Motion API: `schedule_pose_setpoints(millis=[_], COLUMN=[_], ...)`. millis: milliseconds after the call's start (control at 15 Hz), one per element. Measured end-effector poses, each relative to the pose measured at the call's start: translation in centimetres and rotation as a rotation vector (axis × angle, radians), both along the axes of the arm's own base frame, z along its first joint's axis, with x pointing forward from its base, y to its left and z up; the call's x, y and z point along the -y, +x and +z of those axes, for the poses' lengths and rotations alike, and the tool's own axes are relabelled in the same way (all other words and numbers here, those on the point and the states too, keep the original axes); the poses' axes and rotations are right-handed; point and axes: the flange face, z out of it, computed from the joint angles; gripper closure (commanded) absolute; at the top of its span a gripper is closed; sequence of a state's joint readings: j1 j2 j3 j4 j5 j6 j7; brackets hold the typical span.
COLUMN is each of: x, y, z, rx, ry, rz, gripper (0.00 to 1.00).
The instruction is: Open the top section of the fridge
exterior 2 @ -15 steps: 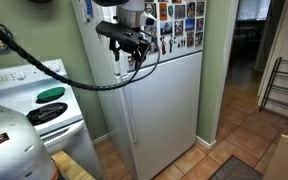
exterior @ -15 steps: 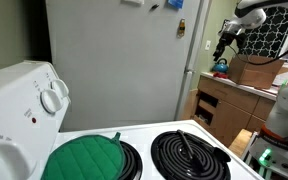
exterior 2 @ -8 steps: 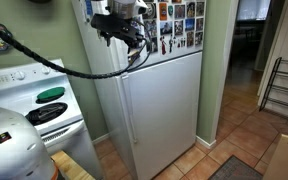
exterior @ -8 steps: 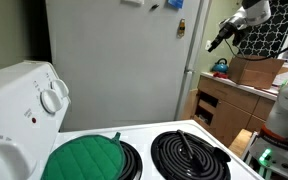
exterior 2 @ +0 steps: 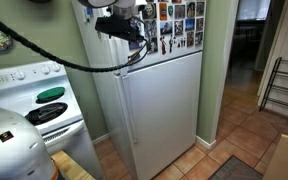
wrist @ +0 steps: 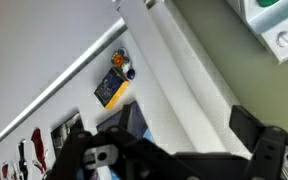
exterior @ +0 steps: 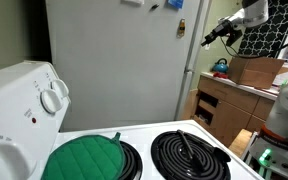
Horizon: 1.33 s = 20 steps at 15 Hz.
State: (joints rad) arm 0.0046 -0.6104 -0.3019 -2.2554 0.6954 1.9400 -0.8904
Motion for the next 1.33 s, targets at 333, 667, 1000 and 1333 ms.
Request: schedule_pose_setpoints(millis=[333,667,1000,1333], x=[-0.6,-1.2,-1.0,-1.1], y=[0.3,1.2,2.1,1.7], z=[0.3,0.0,-0.6,-0.7], rx=[0.056,0.173,0.261,0.285], ry=[0.04,0.093,0.132,0.156], rz=[0.041,0.119,0.152,0.205], gripper=[0.0,0.05,0.55,0.86])
